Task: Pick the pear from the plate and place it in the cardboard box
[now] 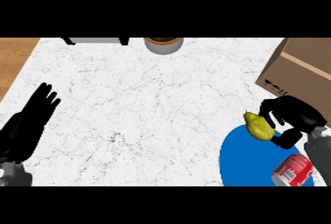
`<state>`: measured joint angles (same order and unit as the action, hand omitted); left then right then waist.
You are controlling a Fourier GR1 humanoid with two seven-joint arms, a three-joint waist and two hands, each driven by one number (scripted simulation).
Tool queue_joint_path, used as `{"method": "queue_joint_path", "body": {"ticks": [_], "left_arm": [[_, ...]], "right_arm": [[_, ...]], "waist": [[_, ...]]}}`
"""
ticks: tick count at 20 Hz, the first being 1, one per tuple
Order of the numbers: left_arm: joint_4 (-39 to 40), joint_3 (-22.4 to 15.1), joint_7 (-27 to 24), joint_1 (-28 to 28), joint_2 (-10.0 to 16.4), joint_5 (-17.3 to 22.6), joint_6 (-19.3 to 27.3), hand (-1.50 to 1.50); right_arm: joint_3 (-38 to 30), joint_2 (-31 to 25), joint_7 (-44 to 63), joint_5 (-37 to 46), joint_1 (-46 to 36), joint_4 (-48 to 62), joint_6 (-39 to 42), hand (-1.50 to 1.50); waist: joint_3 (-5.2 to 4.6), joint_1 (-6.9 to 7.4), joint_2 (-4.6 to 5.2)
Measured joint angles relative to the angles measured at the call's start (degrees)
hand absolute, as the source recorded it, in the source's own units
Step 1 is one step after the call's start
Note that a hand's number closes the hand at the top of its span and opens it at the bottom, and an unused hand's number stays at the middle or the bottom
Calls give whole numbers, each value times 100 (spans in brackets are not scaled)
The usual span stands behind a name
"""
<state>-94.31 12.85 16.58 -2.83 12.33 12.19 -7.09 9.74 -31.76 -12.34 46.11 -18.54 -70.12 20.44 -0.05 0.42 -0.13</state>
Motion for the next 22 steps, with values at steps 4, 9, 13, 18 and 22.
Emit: {"method": "queue_joint_path", "body": {"ticks": [4, 9, 13, 18, 22], "left_arm": [[-119, -80, -5, 110, -110, -91, 76, 0], [-58, 27, 5, 99, -49, -48, 59, 0], [-153, 77, 65, 159, -24, -11, 62, 0], [-39, 38, -59, 153, -78, -69, 43, 0], [-141, -14, 34, 117, -99, -99, 76, 0]], "right_arm": [[6, 53, 194, 227, 148, -694, -255, 150], [-324, -17, 424, 2, 305, -1976, -137, 150], [-966, -156, 758, -472, 345, -3019, 117, 150], [-1840, -195, 1497, -935, 184, -3748, 370, 150], [-2463, -318, 1915, -1158, -80, -3776, 510, 150]], "waist": [[2, -41, -3], [1, -109, -18], [0, -160, -35], [0, -141, -22], [1, -87, -8]]}}
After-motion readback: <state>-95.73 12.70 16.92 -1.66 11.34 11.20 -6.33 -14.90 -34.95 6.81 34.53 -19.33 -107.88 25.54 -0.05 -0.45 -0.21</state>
